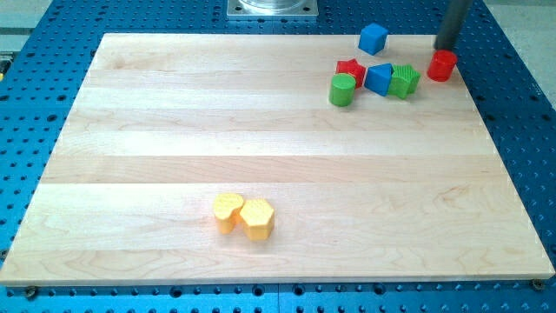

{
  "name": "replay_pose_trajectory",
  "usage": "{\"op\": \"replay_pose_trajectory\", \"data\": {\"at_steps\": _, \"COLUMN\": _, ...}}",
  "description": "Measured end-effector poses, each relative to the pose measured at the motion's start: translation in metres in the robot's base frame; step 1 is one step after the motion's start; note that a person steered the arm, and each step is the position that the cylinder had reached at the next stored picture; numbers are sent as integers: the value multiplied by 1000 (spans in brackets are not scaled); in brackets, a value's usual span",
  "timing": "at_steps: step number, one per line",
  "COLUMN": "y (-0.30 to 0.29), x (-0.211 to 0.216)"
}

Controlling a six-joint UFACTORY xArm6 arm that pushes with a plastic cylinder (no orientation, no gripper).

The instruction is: Push red circle into green star

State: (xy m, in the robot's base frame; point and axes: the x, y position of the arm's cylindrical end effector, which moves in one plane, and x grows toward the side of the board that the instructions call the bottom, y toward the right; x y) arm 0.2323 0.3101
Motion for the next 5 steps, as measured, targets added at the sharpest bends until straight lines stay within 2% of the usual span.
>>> {"op": "replay_pose_trajectory", "data": {"at_steps": 1, "y": -4, "x": 23}}
{"op": "replay_pose_trajectory", "data": {"at_steps": 2, "y": -31, "x": 50}}
{"op": "replay_pose_trajectory", "data": {"at_steps": 4, "y": -90, "x": 75}}
{"op": "replay_pose_trajectory", "data": {"at_steps": 5, "y": -27, "x": 66}}
